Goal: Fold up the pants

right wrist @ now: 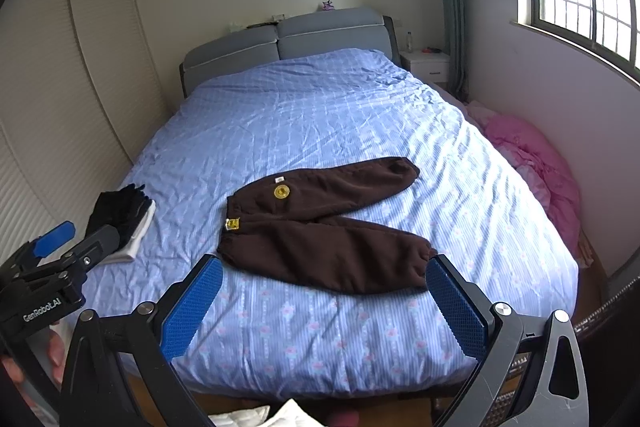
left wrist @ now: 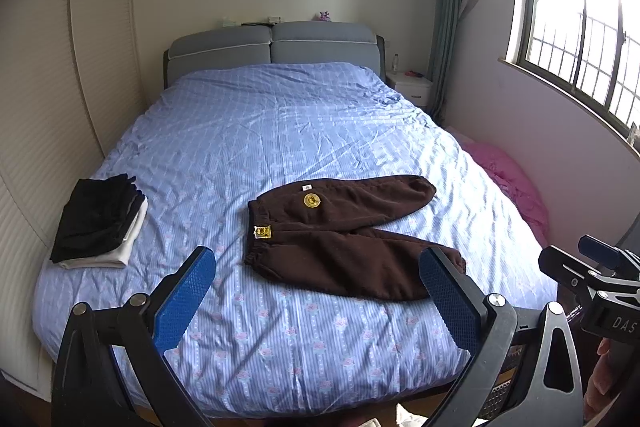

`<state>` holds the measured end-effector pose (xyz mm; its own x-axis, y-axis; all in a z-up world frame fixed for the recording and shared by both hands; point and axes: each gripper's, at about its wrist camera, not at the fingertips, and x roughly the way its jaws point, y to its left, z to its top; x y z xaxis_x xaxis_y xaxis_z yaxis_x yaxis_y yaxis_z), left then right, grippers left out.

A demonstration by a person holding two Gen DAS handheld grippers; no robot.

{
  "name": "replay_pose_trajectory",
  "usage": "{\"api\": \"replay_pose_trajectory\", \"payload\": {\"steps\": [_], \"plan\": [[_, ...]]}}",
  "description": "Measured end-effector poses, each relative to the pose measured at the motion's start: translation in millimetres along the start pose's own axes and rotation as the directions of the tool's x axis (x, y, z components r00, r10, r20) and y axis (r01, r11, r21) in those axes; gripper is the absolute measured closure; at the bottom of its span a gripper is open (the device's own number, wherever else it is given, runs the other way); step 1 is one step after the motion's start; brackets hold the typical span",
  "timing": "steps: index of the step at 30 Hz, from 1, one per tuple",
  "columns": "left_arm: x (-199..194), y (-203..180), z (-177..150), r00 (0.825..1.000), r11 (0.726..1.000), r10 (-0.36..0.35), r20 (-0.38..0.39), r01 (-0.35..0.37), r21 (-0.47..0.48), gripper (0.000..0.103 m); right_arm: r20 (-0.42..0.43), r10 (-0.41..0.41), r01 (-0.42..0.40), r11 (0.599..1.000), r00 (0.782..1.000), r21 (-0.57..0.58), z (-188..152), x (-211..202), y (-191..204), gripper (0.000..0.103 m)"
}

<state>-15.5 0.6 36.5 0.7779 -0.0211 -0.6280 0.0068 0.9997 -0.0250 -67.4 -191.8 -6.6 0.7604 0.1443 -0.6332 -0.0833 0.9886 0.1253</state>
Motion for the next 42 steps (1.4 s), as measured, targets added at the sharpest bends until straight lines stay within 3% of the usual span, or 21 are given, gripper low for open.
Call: {"api": "replay_pose_trajectory", "payload": {"steps": [42], "plan": [[0.1, 1.0, 4.8, 1.0, 1.0, 0.004, 0.006, -0.004, -0.024, 0.0, -0.001, 0.002, -0.002, 1.0, 1.0, 0.001, 9.9, -0.3, 3.2, 0.0]]}}
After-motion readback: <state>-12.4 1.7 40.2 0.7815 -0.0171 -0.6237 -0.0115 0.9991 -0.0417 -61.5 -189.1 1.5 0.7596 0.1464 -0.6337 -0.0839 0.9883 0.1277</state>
